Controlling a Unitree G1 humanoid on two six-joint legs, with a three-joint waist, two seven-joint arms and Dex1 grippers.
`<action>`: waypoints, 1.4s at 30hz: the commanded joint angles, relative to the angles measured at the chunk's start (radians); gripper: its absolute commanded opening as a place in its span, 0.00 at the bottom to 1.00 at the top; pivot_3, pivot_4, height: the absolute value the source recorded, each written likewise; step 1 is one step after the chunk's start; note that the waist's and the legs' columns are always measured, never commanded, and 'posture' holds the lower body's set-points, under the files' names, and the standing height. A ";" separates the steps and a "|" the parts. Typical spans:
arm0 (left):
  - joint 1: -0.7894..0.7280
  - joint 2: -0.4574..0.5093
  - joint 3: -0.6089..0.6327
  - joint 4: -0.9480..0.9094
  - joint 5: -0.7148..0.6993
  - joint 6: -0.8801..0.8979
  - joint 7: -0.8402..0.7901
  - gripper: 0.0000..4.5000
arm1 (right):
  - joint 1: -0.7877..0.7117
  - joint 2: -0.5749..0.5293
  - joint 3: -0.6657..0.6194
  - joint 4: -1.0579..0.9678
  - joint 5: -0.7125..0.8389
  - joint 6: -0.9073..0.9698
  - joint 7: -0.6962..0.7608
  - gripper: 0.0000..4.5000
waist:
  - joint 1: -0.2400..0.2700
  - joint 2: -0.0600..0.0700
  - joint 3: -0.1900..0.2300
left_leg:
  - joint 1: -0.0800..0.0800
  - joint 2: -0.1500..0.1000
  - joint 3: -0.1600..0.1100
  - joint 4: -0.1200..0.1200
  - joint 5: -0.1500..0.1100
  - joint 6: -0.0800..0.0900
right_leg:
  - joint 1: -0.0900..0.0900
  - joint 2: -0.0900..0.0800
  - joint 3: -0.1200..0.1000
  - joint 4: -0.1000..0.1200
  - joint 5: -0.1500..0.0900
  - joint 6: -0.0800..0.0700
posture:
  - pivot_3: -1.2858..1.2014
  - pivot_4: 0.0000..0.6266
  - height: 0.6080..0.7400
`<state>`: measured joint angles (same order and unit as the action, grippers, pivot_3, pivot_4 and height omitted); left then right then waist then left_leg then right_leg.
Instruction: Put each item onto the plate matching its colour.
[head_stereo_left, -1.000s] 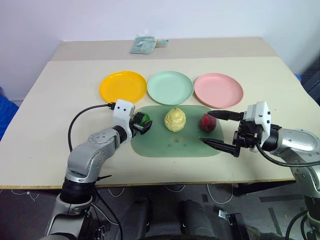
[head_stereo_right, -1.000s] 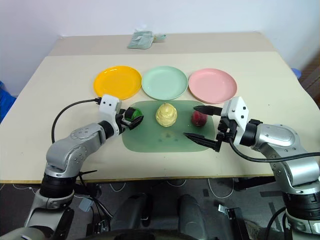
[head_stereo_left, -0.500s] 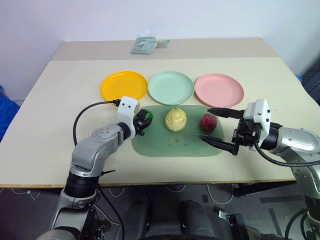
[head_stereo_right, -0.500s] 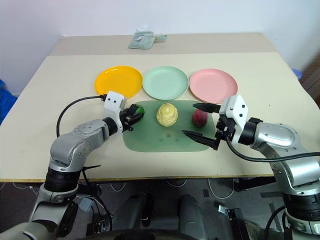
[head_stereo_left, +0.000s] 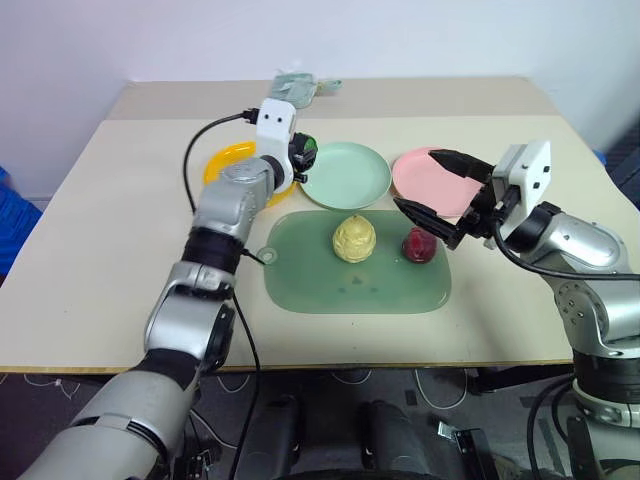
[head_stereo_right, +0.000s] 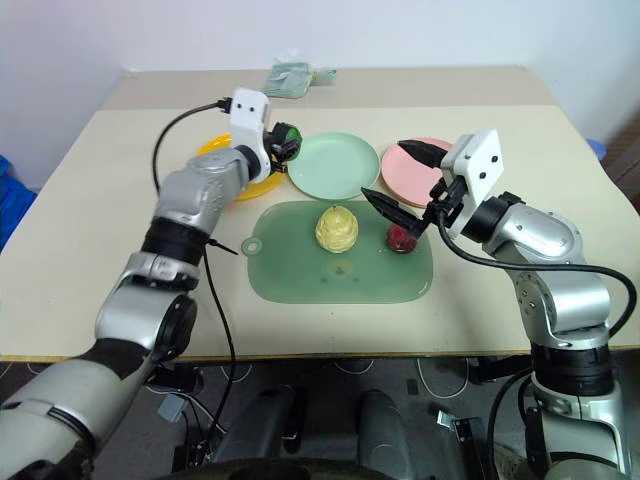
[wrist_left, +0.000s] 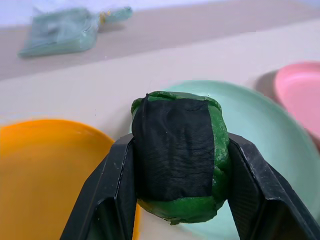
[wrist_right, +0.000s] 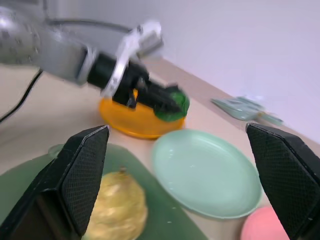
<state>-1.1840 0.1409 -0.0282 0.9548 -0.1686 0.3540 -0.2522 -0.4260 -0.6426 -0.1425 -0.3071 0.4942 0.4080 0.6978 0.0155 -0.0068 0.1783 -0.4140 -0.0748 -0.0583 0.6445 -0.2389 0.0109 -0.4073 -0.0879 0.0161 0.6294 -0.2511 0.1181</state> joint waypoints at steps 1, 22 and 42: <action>-0.085 -0.044 -0.010 0.219 0.074 -0.183 -0.008 0.50 | -0.055 0.033 -0.006 0.011 -0.046 -0.002 -0.090 1.00 | -0.002 0.000 0.000 | -0.003 0.000 0.000 0.001 0.000 0.000 | -0.002 0.000 0.000 0.000 0.000 0.000 | 0.52 0.24 1.00; -0.148 -0.097 0.102 0.291 0.111 -0.311 -0.086 0.99 | 0.009 0.038 -0.027 -0.112 -0.036 0.120 -0.155 1.00 | -0.003 0.000 0.000 | -0.014 -0.001 0.001 0.004 0.001 0.000 | -0.016 0.000 0.002 0.008 0.002 0.002 | 0.52 0.24 1.00; 0.486 0.299 -0.045 -1.145 -0.269 0.472 -0.585 0.99 | 0.433 -0.058 -0.277 -0.301 0.094 0.175 -0.034 1.00 | 0.009 0.001 -0.001 | -0.012 0.000 0.000 0.007 0.002 -0.002 | -0.015 0.000 0.006 0.014 0.001 0.001 | 0.52 0.24 1.00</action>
<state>-0.6824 0.4299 -0.0611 -0.1553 -0.4266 0.8246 -0.8263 -0.0287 -0.6854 -0.3472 -0.5480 0.5535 0.5834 0.6356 0.0244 -0.0055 0.1775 -0.4259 -0.0750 -0.0582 0.6518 -0.2372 0.0091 -0.4217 -0.0878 0.0215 0.6431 -0.2500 0.1194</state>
